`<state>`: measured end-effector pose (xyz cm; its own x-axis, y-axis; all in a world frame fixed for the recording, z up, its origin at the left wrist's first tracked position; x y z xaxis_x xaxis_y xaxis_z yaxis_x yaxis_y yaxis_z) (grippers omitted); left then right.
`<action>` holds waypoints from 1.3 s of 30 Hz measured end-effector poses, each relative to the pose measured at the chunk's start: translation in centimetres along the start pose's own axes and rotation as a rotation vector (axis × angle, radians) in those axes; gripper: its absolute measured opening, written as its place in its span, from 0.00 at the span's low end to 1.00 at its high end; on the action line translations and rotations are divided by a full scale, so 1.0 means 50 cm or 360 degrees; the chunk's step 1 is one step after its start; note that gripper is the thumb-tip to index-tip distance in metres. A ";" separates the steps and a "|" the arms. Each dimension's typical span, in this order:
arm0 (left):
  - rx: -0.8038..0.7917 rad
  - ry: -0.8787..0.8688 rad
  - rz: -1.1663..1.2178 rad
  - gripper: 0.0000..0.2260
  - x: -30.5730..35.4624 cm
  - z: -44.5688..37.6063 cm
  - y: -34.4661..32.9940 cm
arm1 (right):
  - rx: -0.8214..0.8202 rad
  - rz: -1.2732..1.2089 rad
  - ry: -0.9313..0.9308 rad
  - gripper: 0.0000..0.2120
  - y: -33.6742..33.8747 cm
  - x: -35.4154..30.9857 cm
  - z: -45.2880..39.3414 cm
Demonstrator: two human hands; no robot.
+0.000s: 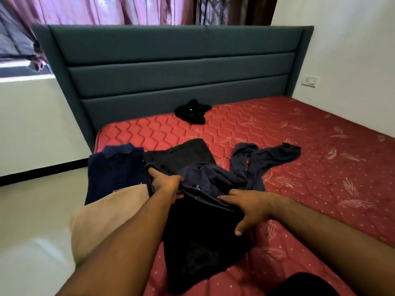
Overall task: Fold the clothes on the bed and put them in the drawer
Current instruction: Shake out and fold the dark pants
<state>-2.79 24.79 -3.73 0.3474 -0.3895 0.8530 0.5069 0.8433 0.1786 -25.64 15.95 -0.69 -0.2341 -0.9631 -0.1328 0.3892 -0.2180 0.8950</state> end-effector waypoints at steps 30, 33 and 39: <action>-0.0618 -0.1573 -0.0211 0.12 0.364 0.277 0.002 | 0.1816 -0.0747 -0.0216 0.18 0.498 0.087 0.221; -0.0734 -0.1588 0.0116 0.09 0.458 0.333 0.031 | 0.1896 -0.0619 -0.0250 0.20 0.575 0.052 0.297; -0.0802 -0.1836 0.0054 0.07 0.657 0.512 0.099 | 0.2256 -0.0038 -0.0507 0.20 0.727 -0.092 0.480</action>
<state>-9.06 25.65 37.74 -0.3952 0.3933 0.8302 0.8437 0.5129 0.1586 -31.78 16.24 42.70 -0.4851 -0.8453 -0.2239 -0.7634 0.2845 0.5798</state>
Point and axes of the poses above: each hand's wrist, its own z-axis away from the middle knuckle, its own y-axis out of the back of the hand, x = y × z, the point moved 4 cm from there along -z, towards the middle knuckle, and after that the axes turned 7 degrees about y, right-handed, at the moved point
